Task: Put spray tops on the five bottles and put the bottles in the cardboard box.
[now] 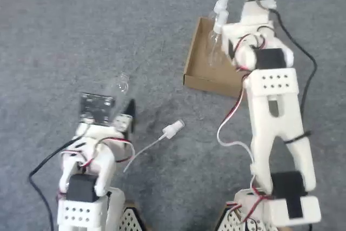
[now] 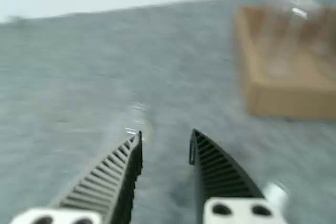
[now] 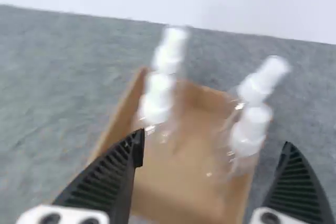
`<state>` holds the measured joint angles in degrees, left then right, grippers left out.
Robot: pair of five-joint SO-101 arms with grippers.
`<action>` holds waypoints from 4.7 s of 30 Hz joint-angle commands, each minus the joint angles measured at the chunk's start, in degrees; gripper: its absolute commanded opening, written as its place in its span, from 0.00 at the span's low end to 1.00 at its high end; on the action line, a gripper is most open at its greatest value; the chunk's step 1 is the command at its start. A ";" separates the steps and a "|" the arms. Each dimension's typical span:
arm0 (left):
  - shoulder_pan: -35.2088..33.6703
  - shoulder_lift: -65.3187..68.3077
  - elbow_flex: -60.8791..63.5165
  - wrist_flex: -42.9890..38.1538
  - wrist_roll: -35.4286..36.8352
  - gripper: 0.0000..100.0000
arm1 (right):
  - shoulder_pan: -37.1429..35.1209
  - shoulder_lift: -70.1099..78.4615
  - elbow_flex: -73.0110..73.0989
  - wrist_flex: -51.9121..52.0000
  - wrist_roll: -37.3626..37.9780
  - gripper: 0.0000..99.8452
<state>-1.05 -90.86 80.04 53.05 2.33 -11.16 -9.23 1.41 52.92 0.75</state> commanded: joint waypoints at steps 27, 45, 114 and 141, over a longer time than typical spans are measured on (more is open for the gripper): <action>-50.73 51.34 -43.91 4.40 -29.10 0.20 | -41.19 16.22 2.90 -17.98 -35.96 0.33; -53.80 51.08 -23.52 -7.12 -33.23 0.20 | -39.96 34.33 2.90 -37.14 -45.63 0.33; -9.05 50.99 -16.57 12.22 -14.59 0.20 | -34.42 0.31 3.16 29.76 3.43 0.01; -8.88 50.99 -12.88 7.21 -14.59 0.20 | -6.81 -19.12 4.66 49.45 21.45 0.01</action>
<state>-10.37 -39.52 67.74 61.58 -12.79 -28.13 -24.79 5.01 100.13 17.27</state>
